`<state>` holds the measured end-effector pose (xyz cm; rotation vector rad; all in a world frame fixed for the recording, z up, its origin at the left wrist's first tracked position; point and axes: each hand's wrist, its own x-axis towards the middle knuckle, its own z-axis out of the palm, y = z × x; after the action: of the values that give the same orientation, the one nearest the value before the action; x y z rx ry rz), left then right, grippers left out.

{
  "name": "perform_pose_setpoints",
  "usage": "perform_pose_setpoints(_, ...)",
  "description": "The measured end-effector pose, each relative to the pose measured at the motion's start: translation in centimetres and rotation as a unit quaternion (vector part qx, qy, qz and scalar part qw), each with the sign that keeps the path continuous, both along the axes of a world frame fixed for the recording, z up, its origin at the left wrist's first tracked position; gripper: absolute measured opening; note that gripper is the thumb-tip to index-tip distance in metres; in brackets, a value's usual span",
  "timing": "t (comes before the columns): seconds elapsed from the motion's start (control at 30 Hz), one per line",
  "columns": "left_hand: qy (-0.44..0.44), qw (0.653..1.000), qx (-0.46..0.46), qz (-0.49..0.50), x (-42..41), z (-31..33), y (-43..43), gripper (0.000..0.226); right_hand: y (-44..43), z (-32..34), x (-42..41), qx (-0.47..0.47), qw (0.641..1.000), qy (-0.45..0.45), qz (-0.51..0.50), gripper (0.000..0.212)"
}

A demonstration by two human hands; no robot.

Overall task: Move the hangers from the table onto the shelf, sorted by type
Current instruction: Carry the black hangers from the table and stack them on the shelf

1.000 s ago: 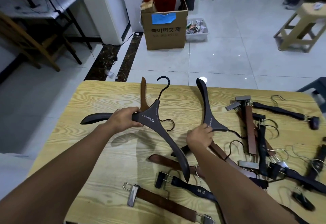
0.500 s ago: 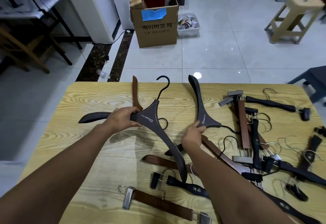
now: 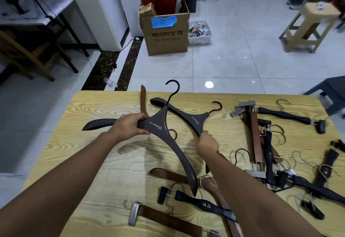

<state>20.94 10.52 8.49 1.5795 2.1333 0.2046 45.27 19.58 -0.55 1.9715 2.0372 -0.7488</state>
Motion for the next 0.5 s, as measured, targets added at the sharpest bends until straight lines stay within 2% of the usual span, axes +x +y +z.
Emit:
perform_pose_setpoints(0.13,0.002,1.0,-0.007,0.003,-0.1,0.2,-0.7,0.046,0.7,0.6,0.6,-0.009,0.998,-0.03,0.047,0.048)
perform_pose_setpoints(0.33,0.054,0.998,0.004,0.02,-0.1,1.2,-1.4,0.042,2.3,2.4,1.3,0.013,0.996,-0.003,0.089,0.025)
perform_pose_setpoints(0.5,0.087,0.995,0.014,0.051,1.0,2.9,-1.9,0.046,4.0,5.4,1.7,0.062,0.989,0.02,0.132,0.028)
